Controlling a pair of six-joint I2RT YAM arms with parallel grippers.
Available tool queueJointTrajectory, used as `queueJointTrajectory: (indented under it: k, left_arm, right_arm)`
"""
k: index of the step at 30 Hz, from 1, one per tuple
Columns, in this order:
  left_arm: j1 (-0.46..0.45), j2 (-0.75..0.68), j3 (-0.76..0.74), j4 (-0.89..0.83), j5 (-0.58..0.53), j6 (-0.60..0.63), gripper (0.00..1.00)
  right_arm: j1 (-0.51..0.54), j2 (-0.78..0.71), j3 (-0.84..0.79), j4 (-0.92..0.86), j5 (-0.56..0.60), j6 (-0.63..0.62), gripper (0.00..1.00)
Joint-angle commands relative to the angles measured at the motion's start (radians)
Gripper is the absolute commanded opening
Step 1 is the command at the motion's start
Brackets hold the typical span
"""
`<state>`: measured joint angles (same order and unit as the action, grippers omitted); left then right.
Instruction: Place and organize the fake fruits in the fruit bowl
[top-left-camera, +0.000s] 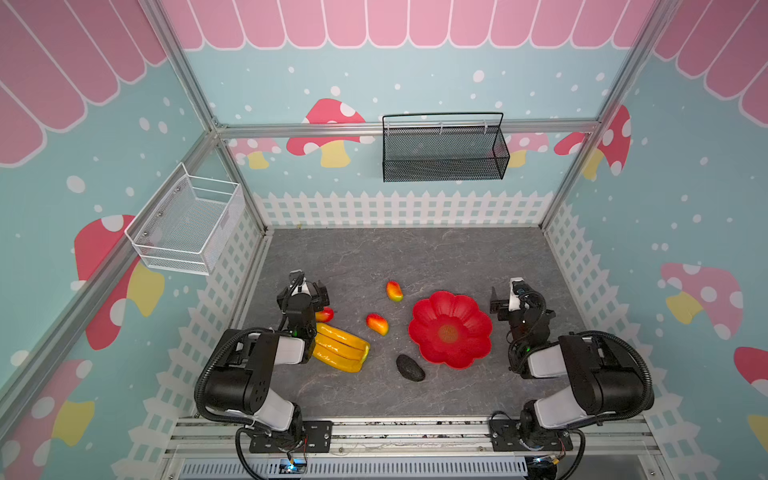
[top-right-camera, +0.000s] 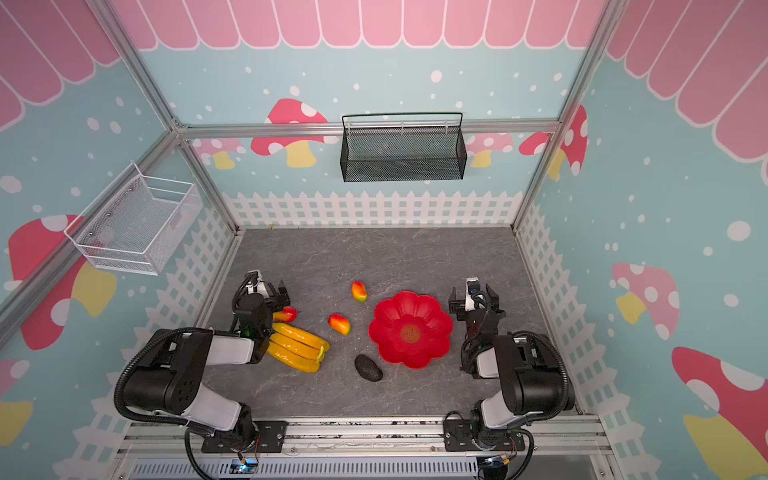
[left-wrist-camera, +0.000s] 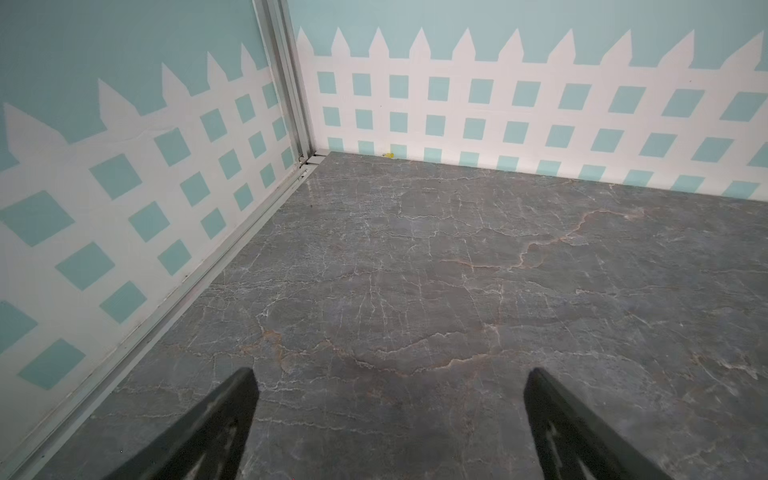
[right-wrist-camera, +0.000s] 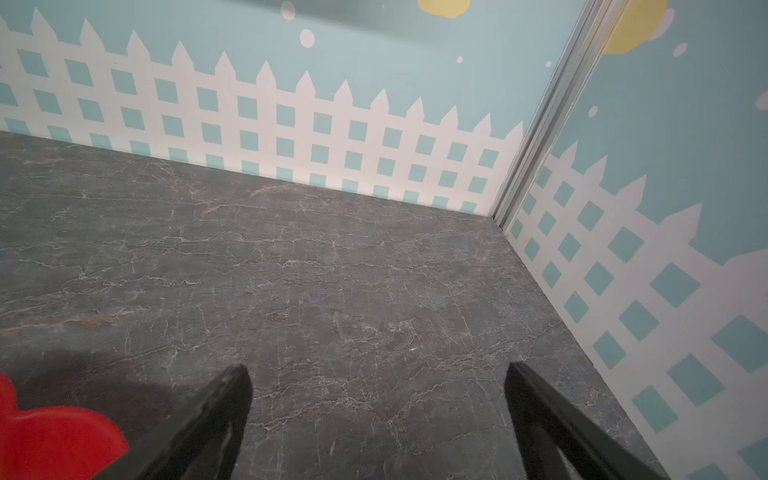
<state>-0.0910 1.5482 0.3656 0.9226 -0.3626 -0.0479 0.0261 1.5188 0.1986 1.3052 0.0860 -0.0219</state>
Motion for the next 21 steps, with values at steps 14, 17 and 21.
queueJointTrajectory:
  k: [14,17,21]
  left_arm:
    - [0.008,-0.005,0.015,-0.005,0.013,0.002,1.0]
    - [0.008,-0.006,0.013,-0.002,0.013,0.003,1.0]
    - [0.003,-0.06,-0.036,0.046,-0.011,0.0,1.0]
  right_arm:
    - [-0.005,0.003,0.001,0.009,-0.017,-0.013,0.98]
    - [-0.005,-0.001,-0.003,0.011,-0.016,-0.013,0.98]
    - [0.011,-0.114,-0.071,0.051,0.046,-0.009,0.98]
